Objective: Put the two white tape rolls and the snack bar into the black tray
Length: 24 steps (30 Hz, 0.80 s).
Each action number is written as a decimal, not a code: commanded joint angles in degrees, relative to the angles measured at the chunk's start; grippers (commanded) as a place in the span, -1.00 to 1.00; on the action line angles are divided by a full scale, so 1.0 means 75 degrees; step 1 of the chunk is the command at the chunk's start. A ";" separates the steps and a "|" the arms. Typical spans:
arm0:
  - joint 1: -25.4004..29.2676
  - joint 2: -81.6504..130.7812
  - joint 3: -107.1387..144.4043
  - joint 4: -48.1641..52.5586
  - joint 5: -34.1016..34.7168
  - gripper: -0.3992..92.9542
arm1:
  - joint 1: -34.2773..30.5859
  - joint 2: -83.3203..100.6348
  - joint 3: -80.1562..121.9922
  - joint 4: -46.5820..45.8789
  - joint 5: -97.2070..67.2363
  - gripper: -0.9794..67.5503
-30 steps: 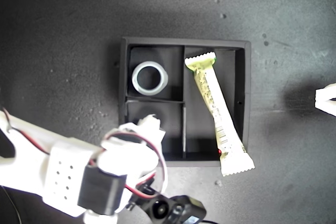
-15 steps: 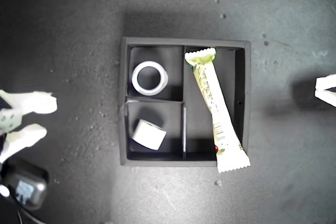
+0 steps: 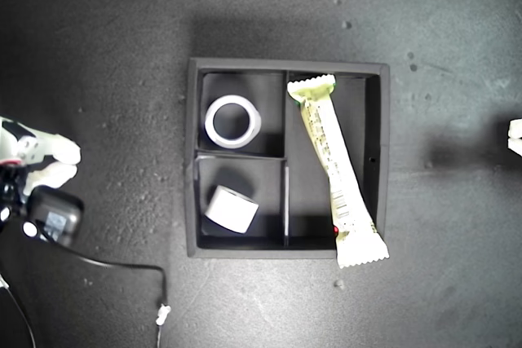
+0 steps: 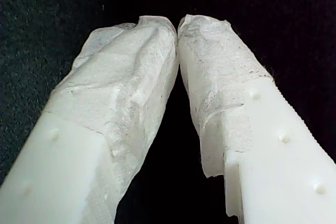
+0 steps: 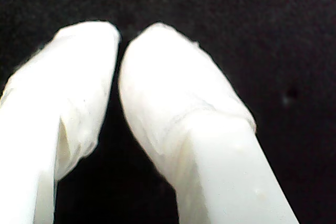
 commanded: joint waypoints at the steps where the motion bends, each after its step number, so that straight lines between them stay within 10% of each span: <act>1: -0.0141 0.0961 0.0551 0.0023 0.0059 -0.99 | -0.0129 -0.0012 0.0094 0.0129 0.0059 -0.98; 19: -0.0023 0.2121 0.1605 0.1559 -0.1664 -0.87 | -0.0398 0.0059 0.0094 0.0117 -0.1160 -0.94; 24: 0.0129 0.2121 0.1605 0.1559 0.0715 -0.87 | -0.0398 0.0059 0.0094 0.0117 -0.1160 -0.94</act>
